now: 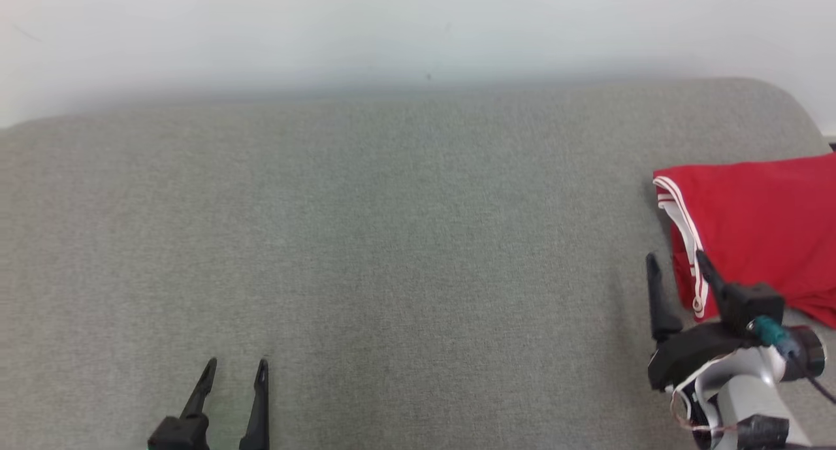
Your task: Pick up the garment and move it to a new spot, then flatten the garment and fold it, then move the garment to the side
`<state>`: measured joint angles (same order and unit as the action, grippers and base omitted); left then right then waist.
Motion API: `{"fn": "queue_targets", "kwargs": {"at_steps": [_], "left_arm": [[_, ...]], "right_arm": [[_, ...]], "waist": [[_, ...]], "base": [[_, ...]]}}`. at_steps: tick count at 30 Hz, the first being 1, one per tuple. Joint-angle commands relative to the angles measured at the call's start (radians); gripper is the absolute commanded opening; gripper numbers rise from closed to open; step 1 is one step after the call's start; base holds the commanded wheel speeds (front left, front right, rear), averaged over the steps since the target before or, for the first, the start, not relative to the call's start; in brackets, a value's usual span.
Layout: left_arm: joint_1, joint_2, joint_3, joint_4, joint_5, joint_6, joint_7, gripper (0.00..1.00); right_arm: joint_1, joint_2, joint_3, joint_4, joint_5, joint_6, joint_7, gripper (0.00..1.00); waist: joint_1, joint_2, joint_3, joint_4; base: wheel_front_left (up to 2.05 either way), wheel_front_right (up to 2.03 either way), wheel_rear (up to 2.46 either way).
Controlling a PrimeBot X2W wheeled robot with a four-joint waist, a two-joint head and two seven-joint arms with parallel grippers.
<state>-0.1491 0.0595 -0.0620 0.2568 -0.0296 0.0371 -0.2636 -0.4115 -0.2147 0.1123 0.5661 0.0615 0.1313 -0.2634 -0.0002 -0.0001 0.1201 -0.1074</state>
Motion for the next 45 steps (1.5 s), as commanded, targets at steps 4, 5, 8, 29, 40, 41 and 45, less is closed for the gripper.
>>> {"fn": "queue_targets", "kwargs": {"at_steps": [4,5,8,29,40,41,45], "left_arm": [[0.042,0.001,0.015,0.007,-0.002,0.001,-0.001,1.00],[0.051,0.001,0.019,0.009,-0.003,0.003,-0.001,1.00],[0.065,-0.001,0.028,0.014,-0.006,0.002,-0.001,1.00],[0.121,-0.007,0.116,0.005,-0.013,0.021,-0.001,1.00],[0.125,-0.007,0.138,0.009,-0.006,0.012,-0.001,1.00],[0.124,-0.008,0.138,0.010,-0.005,0.010,-0.001,1.00],[0.121,-0.008,0.136,0.015,-0.002,0.009,-0.001,1.00]], "right_arm": [[0.052,0.022,0.007,-0.023,0.012,-0.001,0.000,1.00],[0.064,0.027,0.006,-0.030,0.015,-0.001,0.000,1.00],[0.094,0.040,0.011,-0.045,0.022,-0.001,0.000,1.00],[0.215,0.090,0.039,-0.091,0.044,-0.001,0.000,1.00],[0.222,0.084,0.059,-0.085,0.042,-0.001,0.000,1.00],[0.222,0.086,0.056,-0.085,0.043,-0.001,0.000,1.00],[0.224,0.089,0.061,-0.089,0.045,-0.001,0.000,1.00]], "waist": [[0.0002,0.0001,-0.050,0.028],[0.0002,0.0001,-0.058,0.031],[0.0002,0.0001,-0.080,0.038],[0.0002,0.0001,-0.150,0.021],[0.0002,0.0001,-0.154,0.013],[0.0002,0.0001,-0.153,0.012],[0.0002,0.0001,-0.153,0.011]], "base": [[0.00,0.00,0.00],[0.00,0.00,0.00],[0.00,0.00,0.00],[0.00,0.00,0.00],[0.00,0.00,0.00],[0.00,0.00,0.00],[0.00,0.00,0.00]]}}
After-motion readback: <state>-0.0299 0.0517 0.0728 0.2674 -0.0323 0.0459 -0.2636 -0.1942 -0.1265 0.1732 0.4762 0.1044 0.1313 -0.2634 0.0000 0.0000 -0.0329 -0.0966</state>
